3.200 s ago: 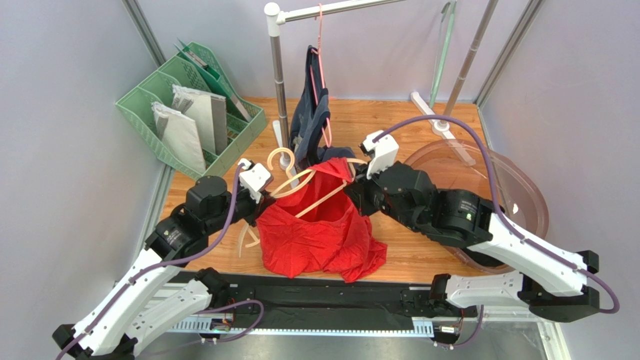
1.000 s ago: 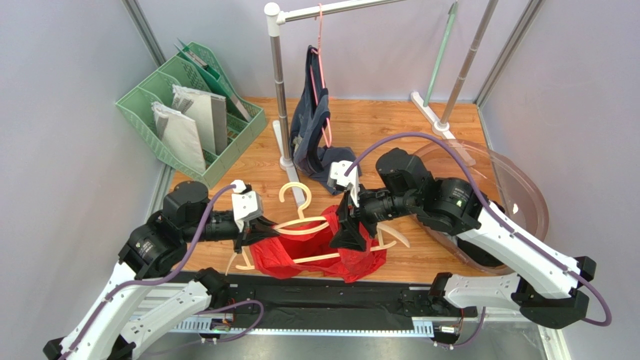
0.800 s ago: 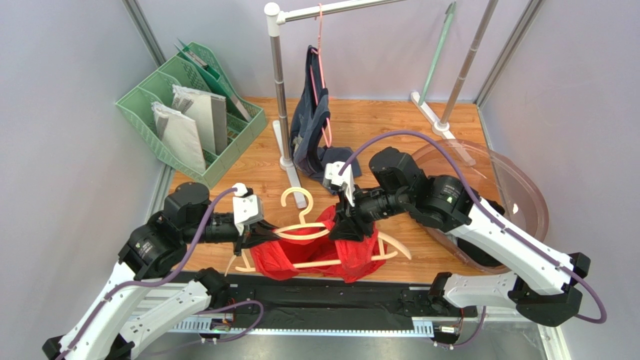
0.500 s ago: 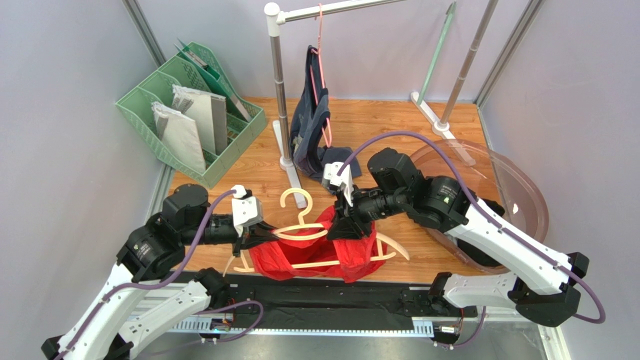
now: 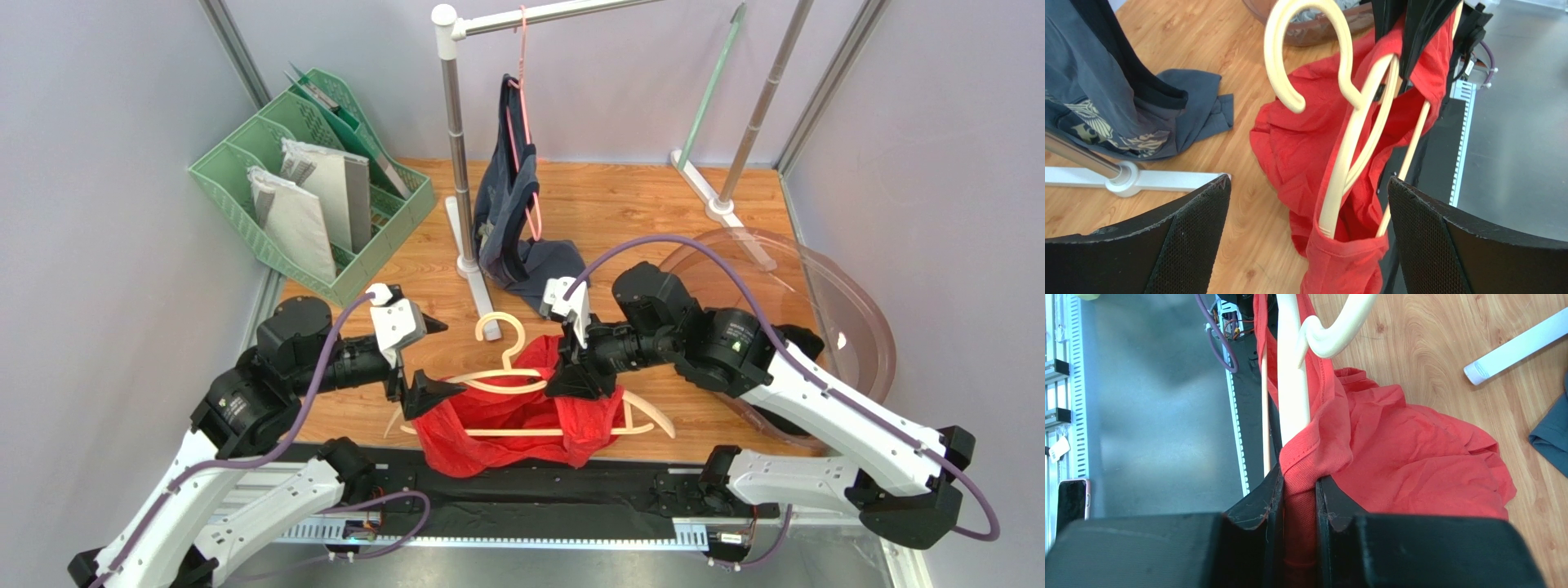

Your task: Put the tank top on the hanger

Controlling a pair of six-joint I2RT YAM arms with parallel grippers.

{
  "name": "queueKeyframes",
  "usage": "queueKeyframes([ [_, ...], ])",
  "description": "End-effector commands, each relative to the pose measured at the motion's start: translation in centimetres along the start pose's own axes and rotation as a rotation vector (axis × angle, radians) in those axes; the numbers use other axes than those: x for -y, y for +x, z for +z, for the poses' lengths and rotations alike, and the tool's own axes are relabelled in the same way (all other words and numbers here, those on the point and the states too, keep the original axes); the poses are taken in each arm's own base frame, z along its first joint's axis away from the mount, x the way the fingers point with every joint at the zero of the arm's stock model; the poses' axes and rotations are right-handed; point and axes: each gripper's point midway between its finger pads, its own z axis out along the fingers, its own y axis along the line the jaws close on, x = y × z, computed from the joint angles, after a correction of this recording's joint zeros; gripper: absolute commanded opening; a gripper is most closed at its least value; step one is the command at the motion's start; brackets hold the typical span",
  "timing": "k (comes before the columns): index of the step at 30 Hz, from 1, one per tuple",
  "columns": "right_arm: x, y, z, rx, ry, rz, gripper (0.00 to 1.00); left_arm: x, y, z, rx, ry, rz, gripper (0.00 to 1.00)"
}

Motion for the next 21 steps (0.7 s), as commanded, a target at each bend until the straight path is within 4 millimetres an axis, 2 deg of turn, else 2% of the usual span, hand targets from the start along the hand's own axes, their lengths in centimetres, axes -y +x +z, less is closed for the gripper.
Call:
queueKeyframes([
  [1,-0.2,-2.4,-0.6,0.147,0.017,-0.034,0.00,-1.1,-1.8,0.6,0.067,-0.042,0.002,0.99],
  [8,1.4,-1.6,-1.8,0.181,0.139,-0.003,0.00,-3.4,-3.3,-0.6,0.113,-0.200,0.002,0.99],
  [14,1.8,-1.6,-3.8,0.263,0.209,0.005,0.00,-6.8,-2.6,-1.7,0.111,-0.410,-0.041,0.99],
  [18,2.1,-1.5,-5.7,0.315,0.273,0.012,0.00,-9.5,-2.6,-4.3,0.157,-0.627,-0.075,0.99],
  [21,2.4,-1.2,-7.2,0.321,0.323,0.019,0.00,-10.6,-2.7,-5.9,0.166,-0.727,-0.084,0.99],
])
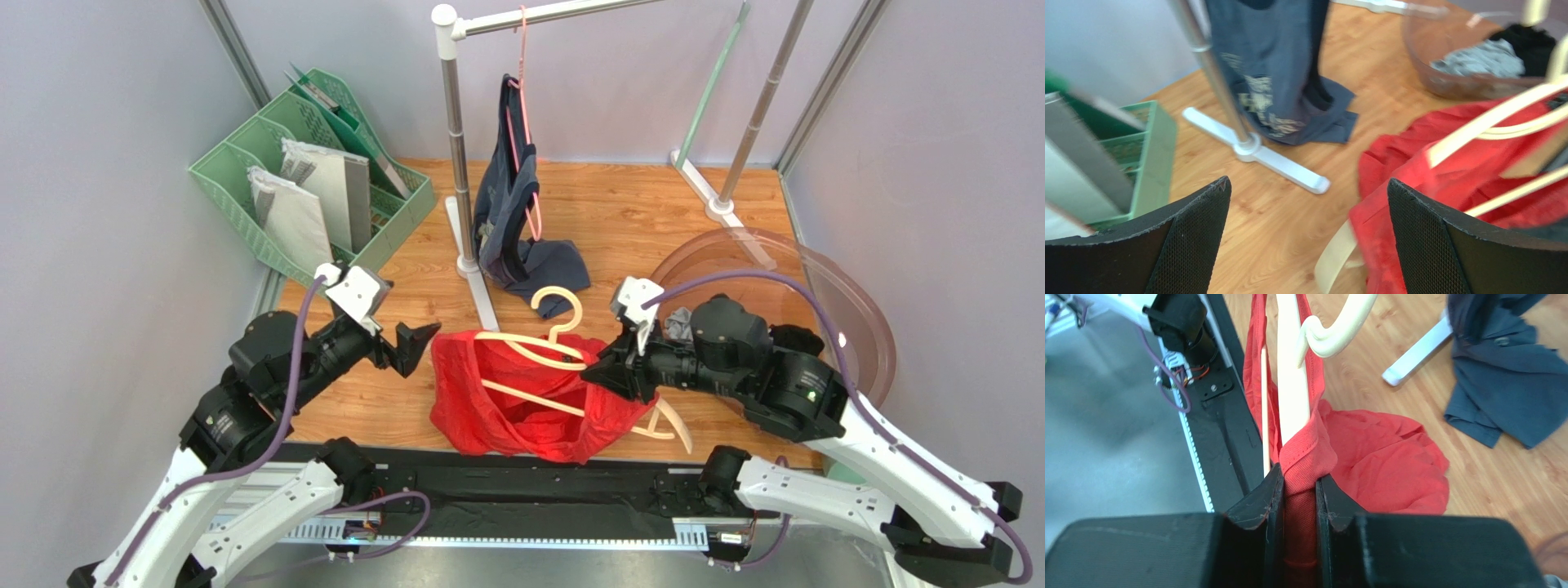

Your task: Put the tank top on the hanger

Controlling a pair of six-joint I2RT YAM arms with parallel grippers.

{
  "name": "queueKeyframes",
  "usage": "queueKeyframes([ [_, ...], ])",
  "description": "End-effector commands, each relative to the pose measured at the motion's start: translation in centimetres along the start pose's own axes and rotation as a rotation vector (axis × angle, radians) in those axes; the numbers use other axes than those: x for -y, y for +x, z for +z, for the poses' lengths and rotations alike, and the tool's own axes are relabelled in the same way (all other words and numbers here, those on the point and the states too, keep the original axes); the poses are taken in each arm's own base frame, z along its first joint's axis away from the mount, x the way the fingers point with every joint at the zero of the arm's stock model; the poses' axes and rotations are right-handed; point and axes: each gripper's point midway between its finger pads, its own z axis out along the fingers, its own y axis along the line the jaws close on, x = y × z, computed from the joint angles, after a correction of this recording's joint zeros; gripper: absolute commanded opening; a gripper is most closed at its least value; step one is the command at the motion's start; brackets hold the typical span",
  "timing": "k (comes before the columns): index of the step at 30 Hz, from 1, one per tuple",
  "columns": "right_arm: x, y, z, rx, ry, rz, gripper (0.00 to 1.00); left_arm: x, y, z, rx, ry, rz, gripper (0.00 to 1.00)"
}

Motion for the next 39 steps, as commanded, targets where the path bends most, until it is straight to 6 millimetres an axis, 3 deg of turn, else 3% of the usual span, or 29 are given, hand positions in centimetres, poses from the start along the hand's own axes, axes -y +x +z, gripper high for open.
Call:
queueKeyframes([
  [1,1.1,-2.4,-2.1,0.100,0.099,0.011,0.00,-4.2,-1.4,-1.1,0.053,-0.243,-0.041,0.99],
  [10,3.3,-2.5,-6.8,0.123,0.272,0.040,0.00,-8.1,-0.8,-1.5,0.017,-0.448,-0.145,0.99],
  [23,6.0,-3.2,-13.9,0.211,0.506,0.082,0.00,-9.2,1.0,2.1,-0.010,-0.390,-0.252,0.99],
  [31,8.3,-4.7,-15.1,0.183,0.666,0.074,0.00,-9.5,1.4,2.3,-0.028,-0.388,-0.247,0.99],
  [39,10.2,-9.1,-14.9,0.196,0.804,0.046,0.00,-9.3,1.8,2.4,-0.032,-0.370,-0.242,0.99],
])
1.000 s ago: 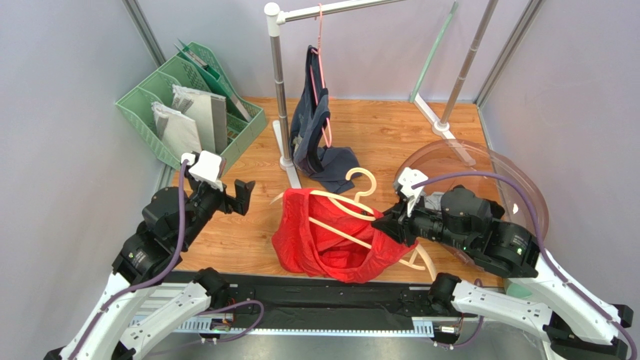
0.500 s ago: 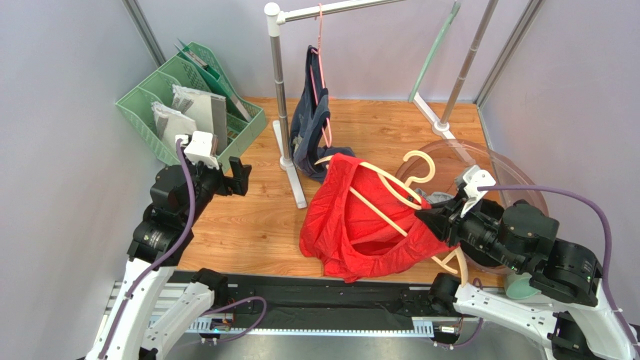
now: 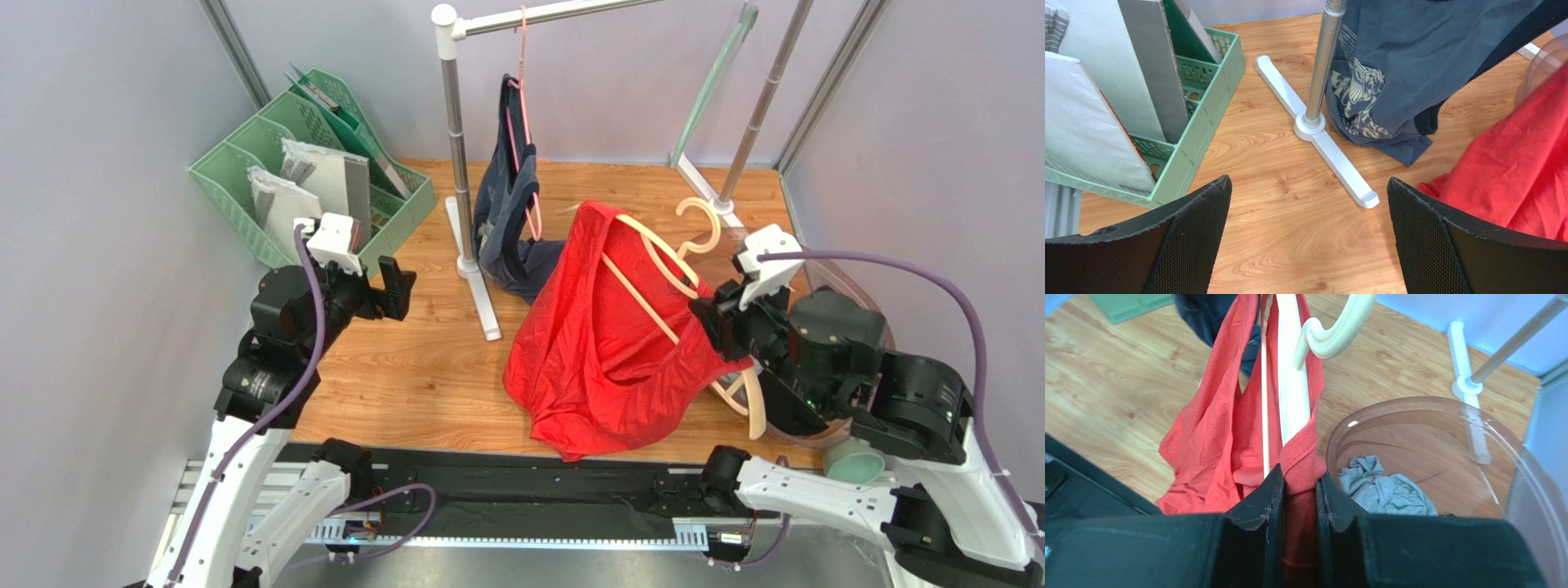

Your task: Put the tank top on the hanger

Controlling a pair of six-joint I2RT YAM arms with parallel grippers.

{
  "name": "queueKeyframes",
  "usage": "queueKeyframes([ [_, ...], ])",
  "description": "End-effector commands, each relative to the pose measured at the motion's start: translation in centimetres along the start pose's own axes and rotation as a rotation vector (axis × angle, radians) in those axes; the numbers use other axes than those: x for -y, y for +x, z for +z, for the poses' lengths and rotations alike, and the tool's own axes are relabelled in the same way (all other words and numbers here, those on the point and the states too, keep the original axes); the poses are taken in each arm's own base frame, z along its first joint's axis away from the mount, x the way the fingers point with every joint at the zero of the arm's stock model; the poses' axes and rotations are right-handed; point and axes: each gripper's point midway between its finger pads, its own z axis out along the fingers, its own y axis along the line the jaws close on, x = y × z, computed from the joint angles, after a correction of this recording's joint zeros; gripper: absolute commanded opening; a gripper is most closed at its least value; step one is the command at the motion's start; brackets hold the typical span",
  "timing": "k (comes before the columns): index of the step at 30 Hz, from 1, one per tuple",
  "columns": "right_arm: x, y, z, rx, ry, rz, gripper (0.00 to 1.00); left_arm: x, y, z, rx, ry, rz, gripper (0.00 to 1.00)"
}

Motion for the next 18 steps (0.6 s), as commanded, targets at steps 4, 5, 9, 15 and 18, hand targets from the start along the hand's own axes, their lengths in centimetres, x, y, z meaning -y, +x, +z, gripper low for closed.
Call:
queueKeyframes([
  [4,1.6,-6.7,0.9,0.137,0.148,0.015,0.00,0.3,-0.7,0.0,0.040,0.026,0.001,0.99],
  [5,1.5,-7.3,1.2,0.145,0.157,0.013,0.00,0.3,-0.7,0.0,0.041,0.028,0.000,0.99],
  [9,1.1,-9.6,3.1,0.140,0.171,0.013,0.00,0.3,-0.5,-0.2,0.043,0.028,0.001,0.99],
  [15,2.0,-13.3,6.8,0.148,0.181,0.059,0.00,0.4,-0.4,-0.3,0.045,0.037,0.002,0.99],
  [18,2.3,-14.8,8.7,0.149,0.190,0.071,0.00,0.4,-0.5,-0.5,0.051,0.039,0.008,0.99],
])
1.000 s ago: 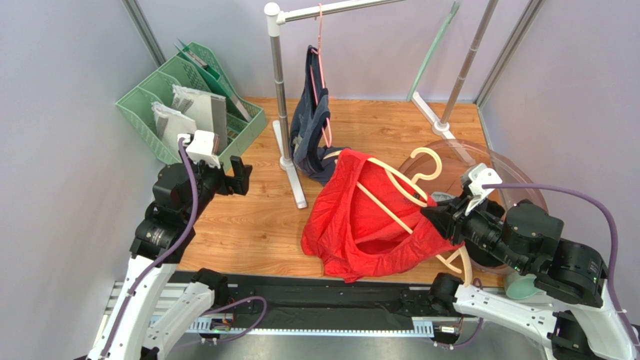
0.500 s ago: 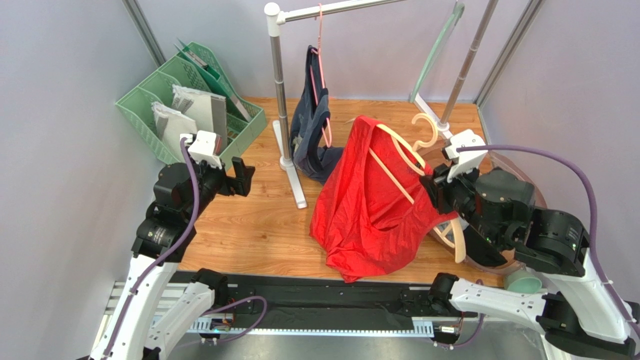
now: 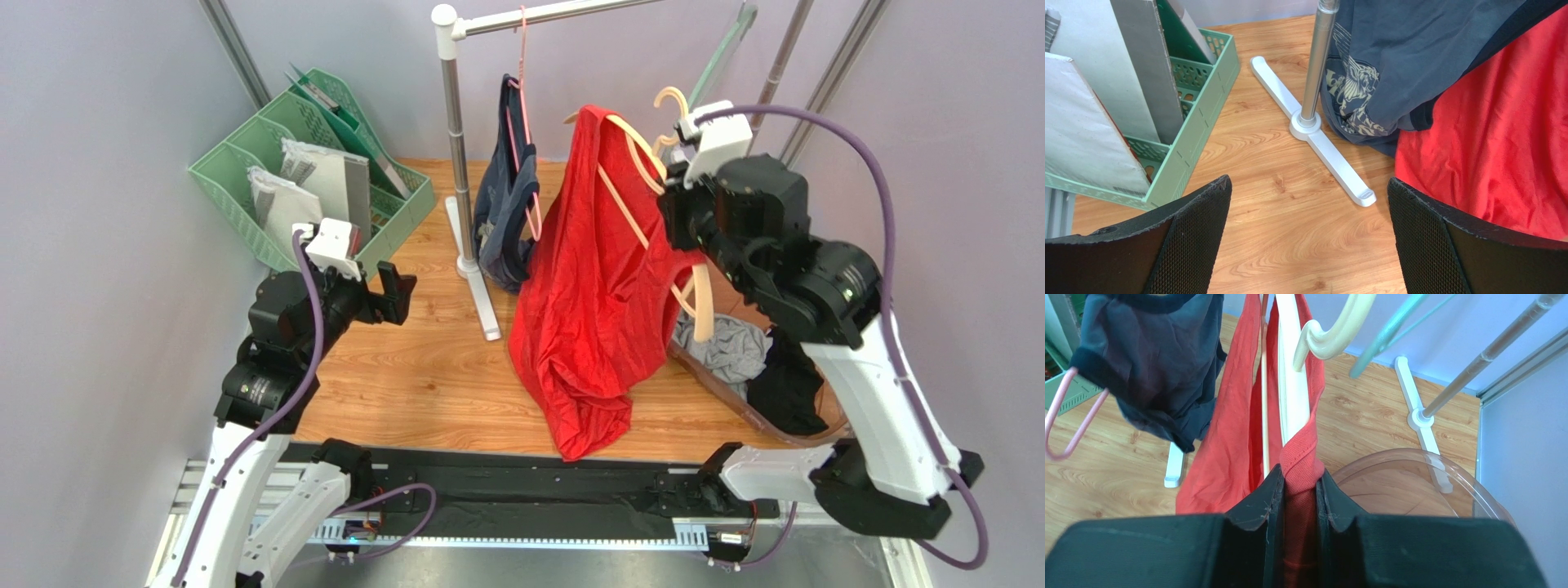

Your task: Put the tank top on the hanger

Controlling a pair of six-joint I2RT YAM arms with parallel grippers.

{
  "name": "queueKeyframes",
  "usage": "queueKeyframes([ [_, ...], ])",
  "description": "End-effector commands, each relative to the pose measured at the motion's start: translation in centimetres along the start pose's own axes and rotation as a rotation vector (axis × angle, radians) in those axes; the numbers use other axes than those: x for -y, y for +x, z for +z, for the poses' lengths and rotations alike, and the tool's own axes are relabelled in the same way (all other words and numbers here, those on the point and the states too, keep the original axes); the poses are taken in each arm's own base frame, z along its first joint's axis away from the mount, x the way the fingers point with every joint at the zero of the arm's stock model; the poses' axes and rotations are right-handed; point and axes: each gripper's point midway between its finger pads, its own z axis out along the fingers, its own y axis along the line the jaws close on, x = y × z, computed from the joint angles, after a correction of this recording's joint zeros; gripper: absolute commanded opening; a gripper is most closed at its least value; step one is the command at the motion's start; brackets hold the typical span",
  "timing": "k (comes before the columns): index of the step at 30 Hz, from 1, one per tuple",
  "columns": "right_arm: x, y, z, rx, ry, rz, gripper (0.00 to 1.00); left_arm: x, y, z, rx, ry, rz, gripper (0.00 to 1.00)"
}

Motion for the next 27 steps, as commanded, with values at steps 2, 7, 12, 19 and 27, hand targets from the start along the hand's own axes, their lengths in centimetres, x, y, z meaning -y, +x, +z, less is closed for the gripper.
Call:
queueKeyframes([
  [2,-0.5,-5.9,1.7,0.145,-0.048,0.067,0.00,0.1,-0.9,-0.3,0.043,0.013,0.008,0.99],
  [7,-1.2,-7.8,4.7,0.164,-0.032,0.051,0.00,0.3,-0.9,-0.3,0.043,0.027,0.005,0.99],
  [12,-1.2,-9.3,6.7,0.182,0.003,0.047,0.00,0.3,-0.9,-0.3,0.044,0.032,-0.001,0.99],
  [19,-1.0,-11.0,9.1,0.219,0.052,0.007,0.00,0.6,-0.7,-0.2,0.038,0.055,-0.010,0.99],
  [27,0.6,-12.4,10.7,0.250,0.101,-0.004,0.00,0.7,-0.6,-0.1,0.037,0.065,-0.019,0.99],
])
